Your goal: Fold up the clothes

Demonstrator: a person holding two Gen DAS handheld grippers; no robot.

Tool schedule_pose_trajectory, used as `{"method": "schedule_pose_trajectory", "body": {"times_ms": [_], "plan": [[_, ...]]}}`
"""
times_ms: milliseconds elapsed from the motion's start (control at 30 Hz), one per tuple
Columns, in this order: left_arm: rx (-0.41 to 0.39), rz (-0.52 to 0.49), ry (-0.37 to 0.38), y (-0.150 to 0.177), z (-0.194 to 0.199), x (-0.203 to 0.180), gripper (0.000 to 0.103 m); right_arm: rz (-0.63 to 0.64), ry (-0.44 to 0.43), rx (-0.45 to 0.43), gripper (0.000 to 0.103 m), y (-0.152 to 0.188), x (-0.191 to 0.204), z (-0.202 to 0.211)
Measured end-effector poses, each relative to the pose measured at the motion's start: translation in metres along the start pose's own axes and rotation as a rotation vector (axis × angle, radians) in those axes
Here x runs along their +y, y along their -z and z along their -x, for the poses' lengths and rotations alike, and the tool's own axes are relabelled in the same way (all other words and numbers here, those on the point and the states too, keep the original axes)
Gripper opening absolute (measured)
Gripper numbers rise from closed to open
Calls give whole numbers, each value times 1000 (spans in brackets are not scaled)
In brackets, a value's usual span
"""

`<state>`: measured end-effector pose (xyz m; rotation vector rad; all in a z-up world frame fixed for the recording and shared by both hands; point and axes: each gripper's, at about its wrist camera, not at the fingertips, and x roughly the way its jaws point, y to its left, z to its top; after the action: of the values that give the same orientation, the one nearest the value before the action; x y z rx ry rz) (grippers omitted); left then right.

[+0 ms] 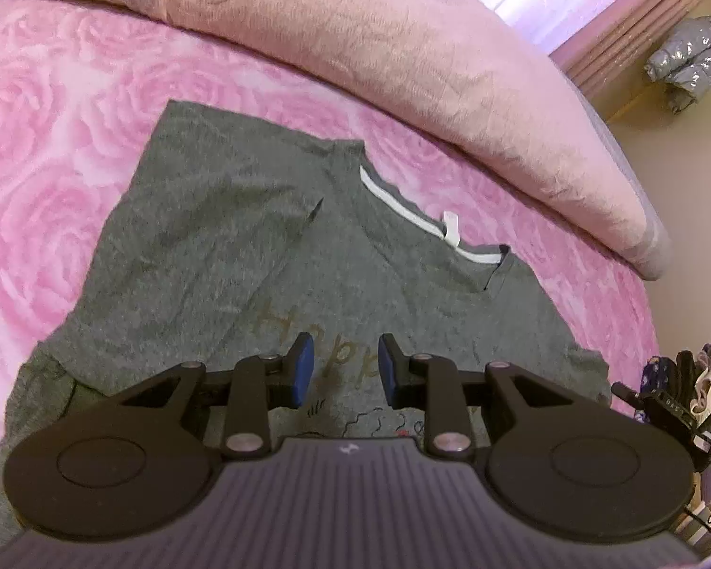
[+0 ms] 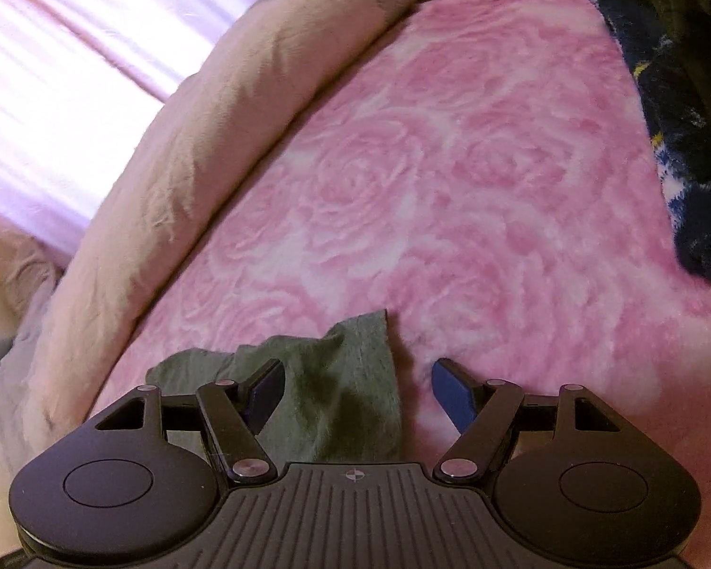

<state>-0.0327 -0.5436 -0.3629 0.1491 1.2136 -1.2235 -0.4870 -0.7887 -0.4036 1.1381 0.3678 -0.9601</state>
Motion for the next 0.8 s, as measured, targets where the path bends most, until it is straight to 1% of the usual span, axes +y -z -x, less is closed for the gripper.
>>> {"method": "schedule_pose_trajectory", "body": {"times_ms": [67,133,267,333,367,433,467,500,600,800], "plan": [[7,1,-2,0,-2,2,24,-15,-25,1,46,0,-9,2],[12,2,-4,0,-4,5,24,-60,-60,5,44,-2,-20,5],[17,15,-8,-1,-8,10,24,28,-56,38,44,-7,-5,-3],[18,21,-7,-1,-9,12,24,18,-54,45,31,-8,-3,-9],[18,22,-5,-1,-8,12,24,13,-53,48,21,-8,-2,-11],[19,24,-1,-1,-7,13,24,3,-52,49,20,-7,-3,-14],[19,25,1,-1,-7,14,24,15,-31,48,16,-6,0,-14],[19,26,3,-1,-6,14,24,28,-10,47,6,-6,4,-13],[17,31,5,-1,-4,17,24,157,82,8,2,8,59,-13],[-2,71,-10,1,8,26,24,416,266,-70,2,37,169,-13]]}}
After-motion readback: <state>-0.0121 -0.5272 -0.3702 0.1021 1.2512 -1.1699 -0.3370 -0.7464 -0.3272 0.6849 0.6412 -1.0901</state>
